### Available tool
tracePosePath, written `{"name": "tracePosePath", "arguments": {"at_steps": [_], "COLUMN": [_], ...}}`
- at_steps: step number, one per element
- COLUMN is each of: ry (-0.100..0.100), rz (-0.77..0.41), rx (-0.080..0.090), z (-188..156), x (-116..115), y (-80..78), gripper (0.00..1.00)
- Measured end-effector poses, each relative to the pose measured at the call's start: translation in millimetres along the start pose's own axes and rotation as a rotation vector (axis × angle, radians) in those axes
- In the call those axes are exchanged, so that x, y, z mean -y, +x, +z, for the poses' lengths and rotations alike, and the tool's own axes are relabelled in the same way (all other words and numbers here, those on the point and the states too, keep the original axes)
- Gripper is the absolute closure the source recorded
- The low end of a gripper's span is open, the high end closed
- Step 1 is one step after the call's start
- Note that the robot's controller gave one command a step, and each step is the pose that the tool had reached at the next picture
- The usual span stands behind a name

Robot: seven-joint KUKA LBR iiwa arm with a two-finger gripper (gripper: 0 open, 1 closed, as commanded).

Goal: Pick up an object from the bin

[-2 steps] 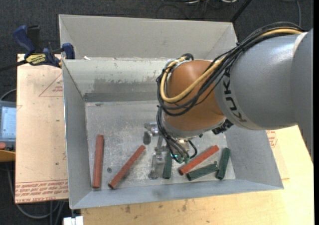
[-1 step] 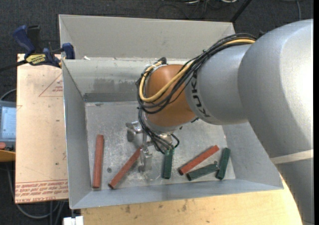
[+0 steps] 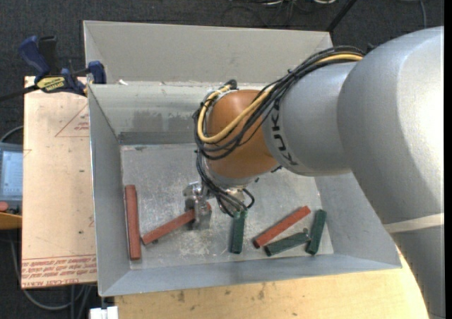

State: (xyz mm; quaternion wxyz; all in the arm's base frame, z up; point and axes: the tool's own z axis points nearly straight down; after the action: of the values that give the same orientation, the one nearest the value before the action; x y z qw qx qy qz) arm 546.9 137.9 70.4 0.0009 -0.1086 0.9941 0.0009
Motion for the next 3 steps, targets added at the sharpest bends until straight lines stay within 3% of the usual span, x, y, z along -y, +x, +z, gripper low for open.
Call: {"name": "tracePosePath", "arguments": {"at_steps": [1, 2, 3], "ry": [0.002, 0.000, -0.002], "rz": [-0.048, -0.049, -0.436], "rx": [0.011, 0.001, -0.005], "z": [-87.7, -82.6, 1.5], "x": [18.8, 17.6, -26.6], "y": [-26.3, -23.7, -33.2], "gripper": [1.00, 0.00, 0.00]}}
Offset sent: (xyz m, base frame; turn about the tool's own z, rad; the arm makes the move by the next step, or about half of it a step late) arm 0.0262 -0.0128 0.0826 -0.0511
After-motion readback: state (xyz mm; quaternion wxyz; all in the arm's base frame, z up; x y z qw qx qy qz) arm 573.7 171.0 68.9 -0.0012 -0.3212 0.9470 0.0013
